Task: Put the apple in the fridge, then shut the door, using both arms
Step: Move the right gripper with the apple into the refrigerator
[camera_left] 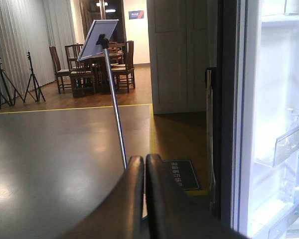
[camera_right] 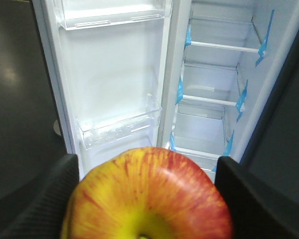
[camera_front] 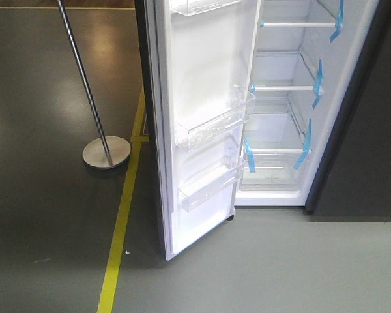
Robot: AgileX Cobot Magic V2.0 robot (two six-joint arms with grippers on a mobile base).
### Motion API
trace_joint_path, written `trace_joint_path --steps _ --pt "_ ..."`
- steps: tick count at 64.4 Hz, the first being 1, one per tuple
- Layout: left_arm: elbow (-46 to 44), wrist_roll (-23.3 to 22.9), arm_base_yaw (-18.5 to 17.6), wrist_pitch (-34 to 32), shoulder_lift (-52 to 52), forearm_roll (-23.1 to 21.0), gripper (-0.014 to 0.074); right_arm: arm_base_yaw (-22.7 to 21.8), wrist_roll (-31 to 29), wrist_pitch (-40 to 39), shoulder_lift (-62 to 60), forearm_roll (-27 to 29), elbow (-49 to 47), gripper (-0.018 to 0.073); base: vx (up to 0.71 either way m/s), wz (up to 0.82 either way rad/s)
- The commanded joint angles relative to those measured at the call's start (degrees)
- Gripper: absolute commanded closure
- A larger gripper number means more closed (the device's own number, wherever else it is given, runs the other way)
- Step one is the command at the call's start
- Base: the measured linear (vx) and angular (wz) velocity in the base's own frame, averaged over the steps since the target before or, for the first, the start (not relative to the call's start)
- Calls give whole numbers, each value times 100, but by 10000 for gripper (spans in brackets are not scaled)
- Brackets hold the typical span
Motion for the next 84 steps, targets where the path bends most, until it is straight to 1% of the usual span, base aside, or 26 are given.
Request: trace_joint_path --steps 1,84 --pt "-102 -52 -34 -439 -87 -41 603 -8 -42 -469 -34 52 -144 461 8 -2" --pt "-102 -52 -34 -439 -87 -41 603 -8 -42 -469 -34 52 -144 461 10 0"
